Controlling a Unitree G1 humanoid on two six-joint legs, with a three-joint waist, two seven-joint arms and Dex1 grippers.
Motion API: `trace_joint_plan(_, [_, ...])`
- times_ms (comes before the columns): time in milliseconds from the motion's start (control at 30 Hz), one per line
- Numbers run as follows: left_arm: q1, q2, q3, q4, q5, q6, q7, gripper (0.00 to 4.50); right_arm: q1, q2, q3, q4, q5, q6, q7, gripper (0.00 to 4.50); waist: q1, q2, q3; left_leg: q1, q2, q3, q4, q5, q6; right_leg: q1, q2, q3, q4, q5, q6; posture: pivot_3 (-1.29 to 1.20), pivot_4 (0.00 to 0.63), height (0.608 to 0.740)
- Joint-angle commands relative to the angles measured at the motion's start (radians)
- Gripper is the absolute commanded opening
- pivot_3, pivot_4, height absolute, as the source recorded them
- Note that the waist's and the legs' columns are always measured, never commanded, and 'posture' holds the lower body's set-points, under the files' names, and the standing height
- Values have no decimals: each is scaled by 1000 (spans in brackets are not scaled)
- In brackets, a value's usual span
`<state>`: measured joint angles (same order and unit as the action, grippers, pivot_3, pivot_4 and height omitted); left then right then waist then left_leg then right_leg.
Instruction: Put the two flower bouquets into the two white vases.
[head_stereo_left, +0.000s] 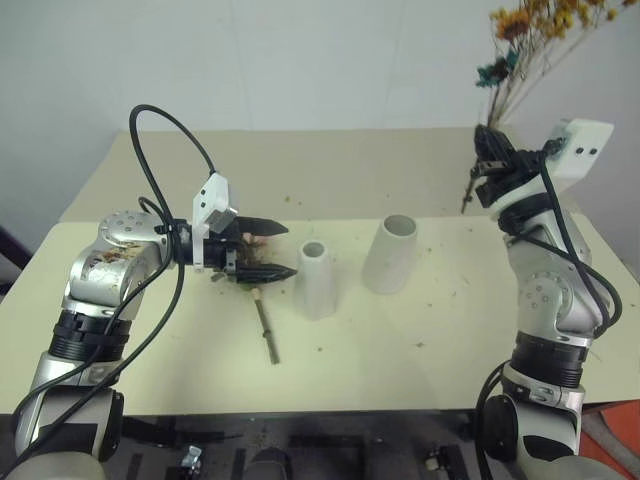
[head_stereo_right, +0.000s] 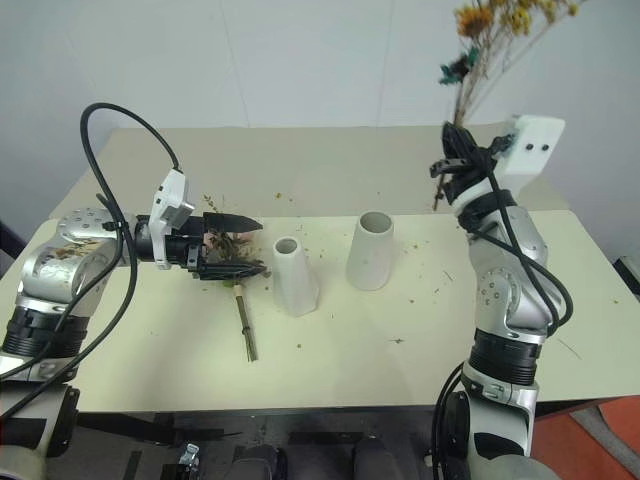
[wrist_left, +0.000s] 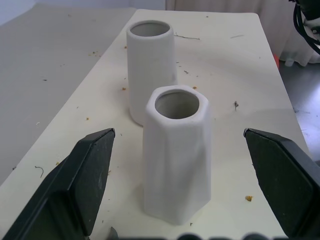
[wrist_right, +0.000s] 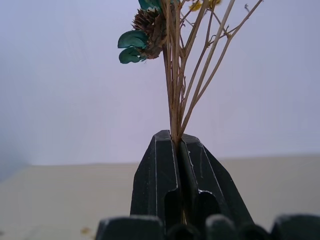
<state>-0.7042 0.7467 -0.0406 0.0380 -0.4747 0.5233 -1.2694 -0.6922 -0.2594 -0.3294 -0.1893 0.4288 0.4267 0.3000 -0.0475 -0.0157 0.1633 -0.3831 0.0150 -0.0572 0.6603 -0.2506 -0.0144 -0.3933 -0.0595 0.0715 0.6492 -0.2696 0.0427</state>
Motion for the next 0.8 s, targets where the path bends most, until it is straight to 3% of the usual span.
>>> trace_joint_plan(33, [2, 7, 42, -36, -22, 0, 12, 4500, -18, 24, 15, -40, 60, -63, 30, 34, 2, 0, 0, 0, 0, 0, 0, 0, 0, 0, 0, 0, 0, 0, 0, 0, 150, 740])
trace_joint_plan(267, [9, 10, 50, -49, -23, 6, 16, 4500, -4, 92, 84, -32, 55, -143, 36, 34, 2, 0, 0, 0, 0, 0, 0, 0, 0, -1, 0, 0, 0, 0, 0, 0, 150, 740])
trace_joint_plan(533, [2, 11, 46, -48, -21, 8, 12, 4500, 54, 134, 164, 62, -68, -311, 16, 34, 1, 0, 0, 0, 0, 0, 0, 0, 0, -1, 0, 0, 0, 0, 0, 0, 150, 740])
trace_joint_plan(800, [1, 15, 44, -47, -18, 7, 7, 4500, 103, 145, 184, 82, -94, -360, 12, 34, 1, 0, 0, 0, 0, 0, 0, 0, 0, -2, 0, 0, 1, 0, 0, 0, 150, 740])
